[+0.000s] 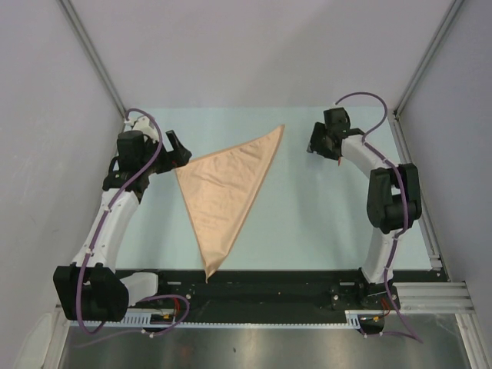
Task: Fold the napkin, place the utensils inside, and roll it up
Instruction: Fold the napkin, then grab a utensil with the right arm
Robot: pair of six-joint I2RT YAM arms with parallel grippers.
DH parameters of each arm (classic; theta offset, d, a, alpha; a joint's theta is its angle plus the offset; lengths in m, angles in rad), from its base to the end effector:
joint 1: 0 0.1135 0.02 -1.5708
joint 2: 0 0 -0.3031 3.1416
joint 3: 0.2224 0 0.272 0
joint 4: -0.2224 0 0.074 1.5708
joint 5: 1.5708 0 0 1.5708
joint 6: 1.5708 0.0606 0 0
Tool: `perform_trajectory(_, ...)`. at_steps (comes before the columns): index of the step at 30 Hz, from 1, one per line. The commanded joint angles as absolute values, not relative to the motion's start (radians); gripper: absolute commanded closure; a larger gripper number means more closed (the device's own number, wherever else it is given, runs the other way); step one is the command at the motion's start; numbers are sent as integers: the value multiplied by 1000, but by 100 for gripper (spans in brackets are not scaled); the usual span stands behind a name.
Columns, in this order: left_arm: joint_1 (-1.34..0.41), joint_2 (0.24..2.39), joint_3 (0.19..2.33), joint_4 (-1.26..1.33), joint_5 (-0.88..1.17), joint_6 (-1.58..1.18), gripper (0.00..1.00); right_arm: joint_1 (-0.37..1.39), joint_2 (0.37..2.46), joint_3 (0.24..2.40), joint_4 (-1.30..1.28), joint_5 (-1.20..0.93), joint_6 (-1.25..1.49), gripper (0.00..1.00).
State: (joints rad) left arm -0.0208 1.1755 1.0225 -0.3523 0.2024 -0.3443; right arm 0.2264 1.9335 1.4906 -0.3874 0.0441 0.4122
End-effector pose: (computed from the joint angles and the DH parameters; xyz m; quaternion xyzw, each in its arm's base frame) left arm 0.2910 -0.0182 0.3475 -0.0874 0.8541 -0.1773 0.4811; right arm 0.4720 0.1060 0.2381 0.0944 0.9273 0.0940 0.3499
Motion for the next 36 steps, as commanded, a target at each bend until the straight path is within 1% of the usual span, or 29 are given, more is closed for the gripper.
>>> perform_trajectory(1, -12, 1161, 1015, -321, 190, -360, 0, 177, 1960, 1577, -527, 231, 351, 34)
perform_trajectory(6, -12, 1170, 1017, -324, 192, -359, 0, 135, 2095, 1690, -615, 334, 307, 36)
perform_trajectory(7, -12, 1170, 1017, -324, 190, -357, 0, 132, 2115, 1715, -627, 363, 302, 39)
perform_trajectory(8, -12, 1172, 1017, -325, 190, -357, 0, 127, 2134, 1744, -644, 374, 289, 41)
perform_trajectory(15, -12, 1178, 1019, -328, 183, -356, 0, 91, 2240, 1827, -650, 436, 259, 44)
perform_trajectory(20, -12, 1189, 1022, -331, 181, -354, 0, 52, 2270, 1844, -597, 339, 222, 45)
perform_trajectory(25, -12, 1189, 1023, -333, 181, -353, 0, 18, 2325, 1916, -587, 186, 192, 52)
perform_trajectory(27, -11, 1190, 1022, -333, 178, -353, 0, 9, 2362, 1945, -601, 160, 183, 54)
perform_trajectory(32, -11, 1190, 1022, -333, 179, -353, 0, 11, 2436, 2046, -650, 121, 152, 55)
perform_trajectory(35, -11, 1189, 1022, -333, 183, -353, 0, 12, 2457, 2085, -673, 115, 144, 65)
perform_trajectory(36, -11, 1189, 1022, -333, 183, -353, 0, 14, 2464, 2089, -679, 112, 144, 79)
